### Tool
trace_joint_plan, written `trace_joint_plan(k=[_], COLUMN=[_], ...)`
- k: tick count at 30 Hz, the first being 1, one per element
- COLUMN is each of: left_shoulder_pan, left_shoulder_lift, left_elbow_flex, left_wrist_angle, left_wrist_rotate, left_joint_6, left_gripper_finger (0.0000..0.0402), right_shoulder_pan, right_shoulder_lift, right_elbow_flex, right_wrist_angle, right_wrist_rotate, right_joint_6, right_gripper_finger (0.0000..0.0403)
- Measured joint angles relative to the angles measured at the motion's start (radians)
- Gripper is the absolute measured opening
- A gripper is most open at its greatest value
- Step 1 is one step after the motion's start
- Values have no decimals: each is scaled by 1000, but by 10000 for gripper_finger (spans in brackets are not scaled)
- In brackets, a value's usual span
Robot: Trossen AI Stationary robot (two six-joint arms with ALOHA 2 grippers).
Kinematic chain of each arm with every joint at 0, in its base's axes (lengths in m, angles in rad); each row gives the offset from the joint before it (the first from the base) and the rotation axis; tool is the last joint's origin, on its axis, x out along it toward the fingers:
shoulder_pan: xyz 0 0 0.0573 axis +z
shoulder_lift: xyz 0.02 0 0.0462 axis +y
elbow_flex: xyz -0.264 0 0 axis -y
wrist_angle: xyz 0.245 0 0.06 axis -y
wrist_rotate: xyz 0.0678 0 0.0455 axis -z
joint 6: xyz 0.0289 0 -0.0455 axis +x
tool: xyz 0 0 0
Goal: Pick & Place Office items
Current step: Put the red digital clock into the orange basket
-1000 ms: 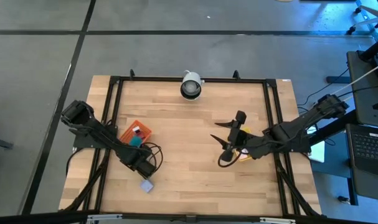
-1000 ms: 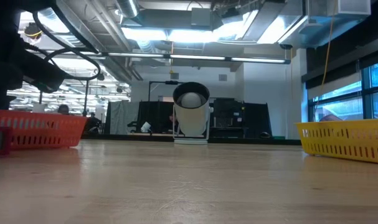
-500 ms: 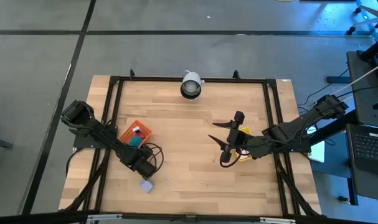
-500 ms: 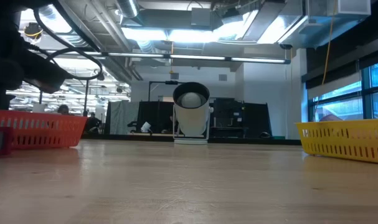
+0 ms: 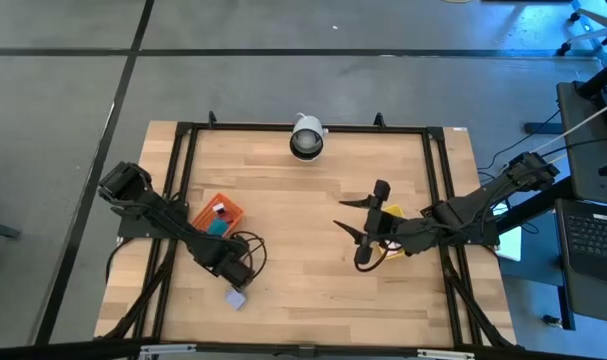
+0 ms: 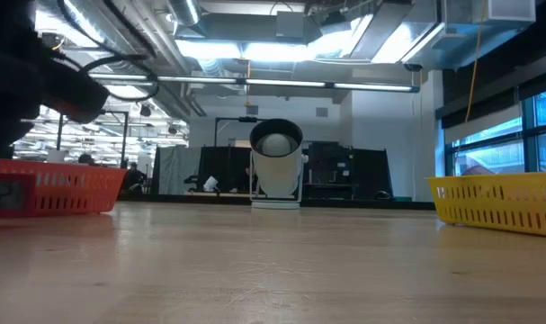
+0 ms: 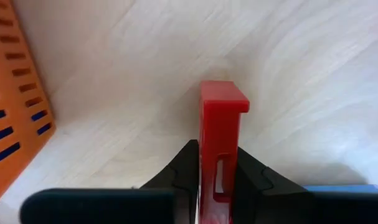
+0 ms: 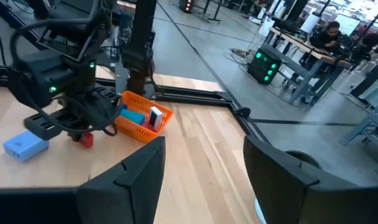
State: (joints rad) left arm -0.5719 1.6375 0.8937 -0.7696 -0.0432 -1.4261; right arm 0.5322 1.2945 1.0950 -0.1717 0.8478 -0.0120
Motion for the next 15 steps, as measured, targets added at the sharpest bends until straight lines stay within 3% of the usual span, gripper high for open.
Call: trace_joint_plan(k=[8, 15], left_shoulder_pan=[33, 92], left_shoulder_lift=[0, -1], left_elbow_flex=[76, 168], left_wrist_angle=[-5, -116], left_wrist_rotate=[-86, -200], left_joint_6=[83, 204], left_gripper_finger=[55, 51], right_shoulder_pan=[-32, -51], right_shoulder_lift=[0, 0], right_elbow_flex=[0, 0], right_wrist_angle=[16, 38], right_wrist_rotate=[-32, -79], right_joint_6=[-26, -33], right_gripper_finger=[217, 217])
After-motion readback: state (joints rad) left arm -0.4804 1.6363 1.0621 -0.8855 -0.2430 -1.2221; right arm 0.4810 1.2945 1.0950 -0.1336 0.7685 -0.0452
